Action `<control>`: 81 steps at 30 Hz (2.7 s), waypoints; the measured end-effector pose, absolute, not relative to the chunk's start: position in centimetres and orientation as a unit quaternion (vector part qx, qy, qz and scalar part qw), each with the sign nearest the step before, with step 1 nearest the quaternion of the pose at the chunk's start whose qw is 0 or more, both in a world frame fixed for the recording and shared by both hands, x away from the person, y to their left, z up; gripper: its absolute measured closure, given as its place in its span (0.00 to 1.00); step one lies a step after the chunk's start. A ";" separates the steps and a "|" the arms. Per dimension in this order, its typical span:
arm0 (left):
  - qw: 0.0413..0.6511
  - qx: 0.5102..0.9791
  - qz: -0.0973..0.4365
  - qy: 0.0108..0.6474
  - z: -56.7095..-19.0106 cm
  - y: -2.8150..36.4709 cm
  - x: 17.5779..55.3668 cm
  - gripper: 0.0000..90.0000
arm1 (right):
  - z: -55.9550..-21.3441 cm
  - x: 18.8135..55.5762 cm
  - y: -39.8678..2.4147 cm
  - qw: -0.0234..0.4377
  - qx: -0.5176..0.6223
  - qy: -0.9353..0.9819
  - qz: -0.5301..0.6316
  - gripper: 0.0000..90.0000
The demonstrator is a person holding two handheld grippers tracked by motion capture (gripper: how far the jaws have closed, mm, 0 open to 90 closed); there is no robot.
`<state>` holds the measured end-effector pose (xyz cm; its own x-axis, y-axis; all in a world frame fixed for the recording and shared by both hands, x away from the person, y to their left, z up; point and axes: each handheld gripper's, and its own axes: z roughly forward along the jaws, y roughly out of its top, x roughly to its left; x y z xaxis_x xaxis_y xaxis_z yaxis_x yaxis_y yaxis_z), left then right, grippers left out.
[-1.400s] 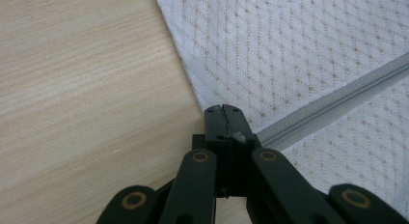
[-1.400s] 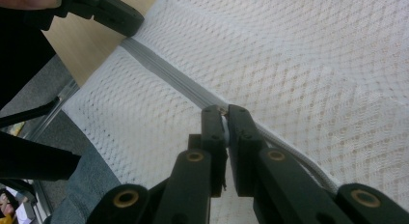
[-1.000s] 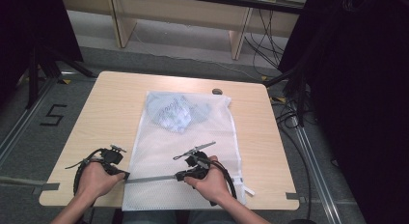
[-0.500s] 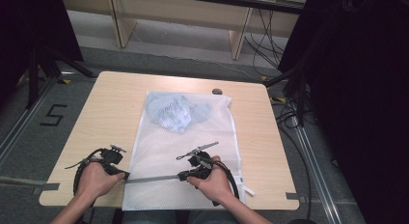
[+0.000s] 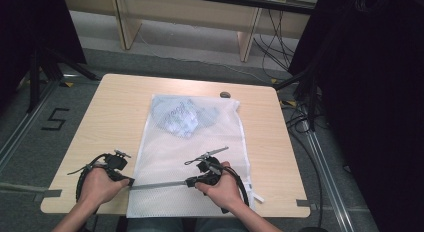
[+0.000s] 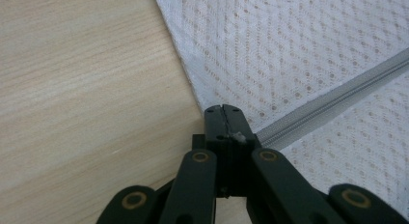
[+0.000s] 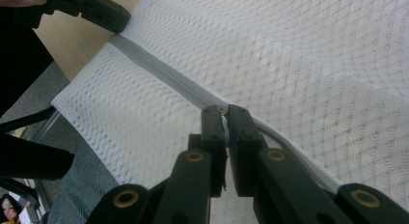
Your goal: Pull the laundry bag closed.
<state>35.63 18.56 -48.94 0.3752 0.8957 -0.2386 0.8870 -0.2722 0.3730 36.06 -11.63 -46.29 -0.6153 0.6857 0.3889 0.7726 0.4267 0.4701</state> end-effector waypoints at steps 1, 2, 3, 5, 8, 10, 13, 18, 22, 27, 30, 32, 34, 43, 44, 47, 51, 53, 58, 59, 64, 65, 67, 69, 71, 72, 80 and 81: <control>0.227 0.797 0.009 0.559 -48.9 18.6 35.6 1.00 | -46.4 36.3 -11.7 0.065 -0.418 -0.847 -0.323 0.97; 0.227 0.798 0.009 0.559 -48.9 18.6 35.6 1.00 | -46.4 36.3 -11.7 0.065 -0.417 -0.847 -0.323 0.97; 0.227 0.798 0.009 0.559 -48.9 18.6 35.6 1.00 | -46.4 36.4 -11.8 0.063 -0.420 -0.847 -0.320 0.97; 0.228 0.797 0.009 0.559 -48.9 18.6 35.6 1.00 | -46.3 36.4 -11.7 0.069 -0.427 -0.845 -0.313 0.97; 0.229 0.797 0.010 0.559 -49.0 18.6 35.6 1.00 | -46.3 36.6 -11.9 0.061 -0.424 -0.848 -0.312 0.97; 0.228 0.798 0.009 0.559 -48.9 18.6 35.6 1.00 | -46.2 36.5 -12.0 0.068 -0.426 -0.847 -0.312 0.97; 0.228 0.798 0.009 0.558 -49.0 18.6 35.6 1.00 | -46.2 36.4 -12.0 0.076 -0.433 -0.845 -0.304 0.97; 0.227 0.798 0.009 0.558 -48.9 18.6 35.6 1.00 | -46.2 36.5 -12.2 0.070 -0.427 -0.847 -0.310 0.97; 0.229 0.798 0.009 0.558 -49.0 18.6 35.6 1.00 | -46.2 36.4 -12.4 0.077 -0.438 -0.843 -0.303 0.97; 0.229 0.798 0.009 0.558 -49.0 18.6 35.6 1.00 | -46.2 36.4 -12.5 0.077 -0.440 -0.843 -0.300 0.97; 0.229 0.798 0.009 0.558 -49.0 18.6 35.6 1.00 | -46.1 36.4 -12.7 0.076 -0.443 -0.842 -0.299 0.97; 0.229 0.798 0.009 0.558 -49.0 18.6 35.6 1.00 | -46.0 36.5 -12.9 0.076 -0.444 -0.841 -0.299 0.97; 0.229 0.798 0.009 0.557 -49.0 18.6 35.6 1.00 | -46.1 36.5 -13.0 0.074 -0.444 -0.841 -0.302 0.97; 0.229 0.798 0.009 0.557 -49.0 18.6 35.6 1.00 | -46.0 36.6 -13.5 0.079 -0.452 -0.839 -0.293 0.97; 0.229 0.798 0.009 0.558 -49.0 18.6 35.6 1.00 | -46.0 36.6 -13.5 0.079 -0.453 -0.838 -0.294 0.97; 0.229 0.798 0.008 0.558 -49.0 18.6 35.6 1.00 | -46.0 36.6 -13.7 0.082 -0.455 -0.838 -0.292 0.97; 0.227 0.802 0.009 0.552 -48.9 18.7 35.7 1.00 | -46.0 36.7 -13.9 0.075 -0.450 -0.840 -0.293 0.97; 0.227 0.809 0.013 0.541 -49.0 18.9 35.8 1.00 | -46.1 36.8 -14.0 0.074 -0.441 -0.843 -0.299 0.97; 0.227 0.800 0.007 0.555 -48.9 18.7 35.7 1.00 | -46.1 36.8 -14.2 0.076 -0.440 -0.844 -0.296 0.97; 0.226 0.811 0.013 0.540 -49.0 18.9 35.8 1.00 | -46.2 36.8 -14.2 0.075 -0.442 -0.844 -0.295 0.97; 0.227 0.810 0.012 0.541 -49.0 18.9 35.8 1.00 | -46.2 36.9 -14.3 0.074 -0.439 -0.847 -0.291 0.97; 0.227 0.810 0.013 0.541 -49.0 18.9 35.8 1.00 | -46.2 36.9 -14.3 0.073 -0.439 -0.847 -0.290 0.97; 0.227 0.810 0.013 0.541 -49.0 18.9 35.8 1.00 | -46.1 36.7 -14.3 0.083 -0.454 -0.841 -0.283 0.97; 0.227 0.810 0.013 0.541 -49.0 18.9 35.8 1.00 | -46.0 36.7 -14.3 0.085 -0.461 -0.839 -0.277 0.97; 0.224 0.810 0.014 0.541 -48.9 18.9 35.8 1.00 | -46.0 36.7 -14.4 0.083 -0.463 -0.838 -0.276 0.97; 0.229 0.803 0.012 0.550 -49.0 18.8 35.7 1.00 | -46.0 36.7 -14.4 0.084 -0.462 -0.839 -0.277 0.97; 0.228 0.798 0.009 0.558 -49.0 18.6 35.7 1.00 | -45.9 36.6 -14.7 0.088 -0.471 -0.833 -0.277 0.97; 0.228 0.798 0.009 0.558 -49.0 18.6 35.7 1.00 | -46.0 36.8 -14.9 0.081 -0.463 -0.838 -0.279 0.97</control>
